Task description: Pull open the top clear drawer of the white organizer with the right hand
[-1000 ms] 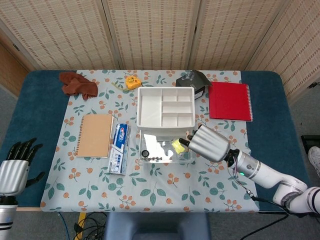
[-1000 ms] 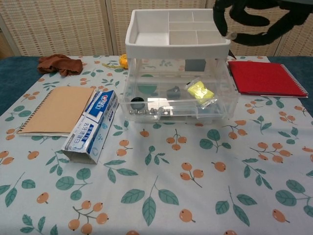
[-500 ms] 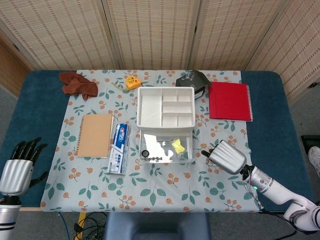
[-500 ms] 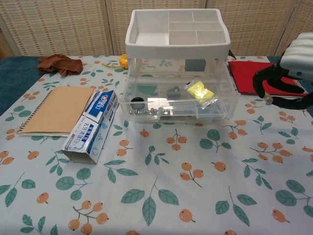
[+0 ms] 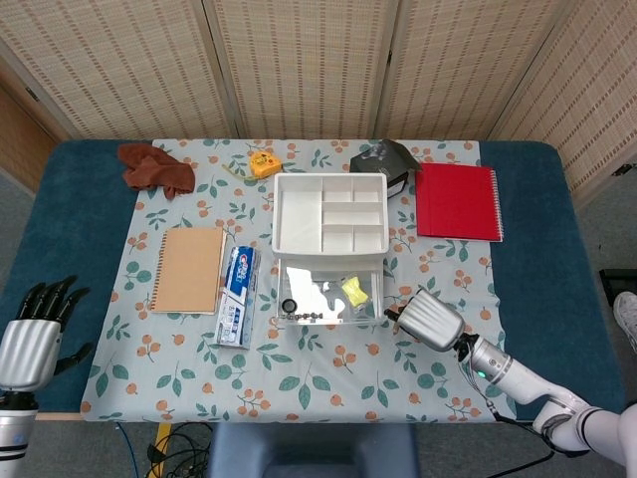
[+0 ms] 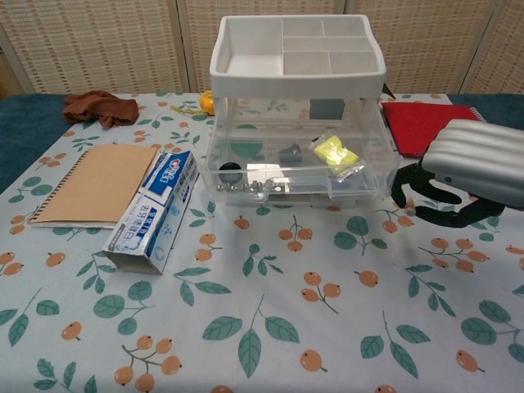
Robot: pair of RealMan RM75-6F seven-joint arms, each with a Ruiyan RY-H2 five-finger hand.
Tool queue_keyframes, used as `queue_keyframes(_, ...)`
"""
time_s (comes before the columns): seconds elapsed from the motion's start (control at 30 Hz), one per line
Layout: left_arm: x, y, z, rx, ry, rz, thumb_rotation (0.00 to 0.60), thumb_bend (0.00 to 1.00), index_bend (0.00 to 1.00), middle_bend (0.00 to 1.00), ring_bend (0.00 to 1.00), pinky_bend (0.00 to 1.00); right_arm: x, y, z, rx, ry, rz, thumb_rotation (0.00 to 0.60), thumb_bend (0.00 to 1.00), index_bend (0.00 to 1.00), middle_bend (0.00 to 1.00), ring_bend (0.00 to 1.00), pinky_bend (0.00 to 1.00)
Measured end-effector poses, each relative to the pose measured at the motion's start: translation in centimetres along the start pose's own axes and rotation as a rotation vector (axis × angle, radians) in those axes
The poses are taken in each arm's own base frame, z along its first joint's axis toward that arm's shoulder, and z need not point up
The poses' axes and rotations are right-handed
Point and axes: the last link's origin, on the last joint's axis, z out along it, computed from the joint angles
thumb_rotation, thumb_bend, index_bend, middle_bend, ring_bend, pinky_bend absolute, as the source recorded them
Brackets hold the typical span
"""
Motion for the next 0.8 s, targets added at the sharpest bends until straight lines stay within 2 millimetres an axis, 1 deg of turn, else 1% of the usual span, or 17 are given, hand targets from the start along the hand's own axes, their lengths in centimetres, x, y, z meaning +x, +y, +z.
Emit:
queue_keyframes(0.13,-0.2,-0.1,0.0,0.001,-0.004,-0.002,0.6,0.15,0.19,0.12,0.13,0.11,0.1,0.0,-0.4,-0.01,0.002,0.002,0.6,0.46,0.19,0.81,0.95,1.0)
queue_keyframes(0.23,-0.2,0.0,0.1,-0.005,-0.004,-0.005,0.6,0.15,0.19,0.12,0.13,0.11,0.4,0.0,-0.7,-0.021,0.007,0.002,0.6,0.46,0.17,0.8,0.95,1.0)
queue_keyframes(0.37,-0.1,0.1,0.2,-0.01,0.002,-0.01,0.6,0.15,0.19,0.12,0.13,0.11,1.0,0.4,-1.9,-0.054,0.027,-0.003,0.6,0.46,0.17,0.77,0.91,1.0)
queue_keyframes(0.47,-0.2,0.1,0.3,-0.007,0.006,-0.015,0.6,0.15,0.19,0.12,0.13,0.11,1.6,1.1,-3.6,-0.105,0.047,-0.003,0.6,0.46,0.17,0.72,0.84,1.0)
queue_keyframes(0.57,-0.3,0.1,0.3,-0.01,0.0,-0.015,0.6,0.15,0.19,0.12,0.13,0.11,2.3,2.0,-5.2,-0.179,0.072,-0.007,0.6,0.46,0.17,0.62,0.74,1.0)
queue_keyframes(0.63,-0.5,0.2,0.4,-0.012,-0.004,-0.014,0.6,0.15,0.19,0.12,0.13,0.11,3.0,2.7,-6.6,-0.246,0.099,-0.005,0.6,0.46,0.17,0.56,0.67,0.97)
queue_keyframes(0.67,-0.5,0.3,0.5,-0.013,-0.004,-0.016,0.6,0.15,0.19,0.12,0.13,0.11,3.5,3.0,-7.5,-0.292,0.12,0.002,0.6,0.46,0.17,0.52,0.63,0.92)
queue_keyframes(0.7,-0.6,0.3,0.5,-0.013,-0.004,-0.017,0.6,0.15,0.19,0.12,0.13,0.11,3.9,3.2,-8.1,-0.327,0.132,0.009,0.6,0.46,0.17,0.48,0.56,0.82)
queue_keyframes(0.77,-0.6,0.5,0.6,-0.019,-0.005,-0.018,0.6,0.15,0.19,0.12,0.13,0.11,4.7,3.5,-9.6,-0.405,0.141,0.032,0.6,0.46,0.17,0.4,0.4,0.59)
queue_keyframes(0.8,-0.6,0.6,0.6,-0.022,-0.005,-0.018,0.6,0.15,0.19,0.12,0.13,0.11,5.0,3.5,-10.1,-0.435,0.14,0.043,0.6,0.46,0.17,0.36,0.31,0.44)
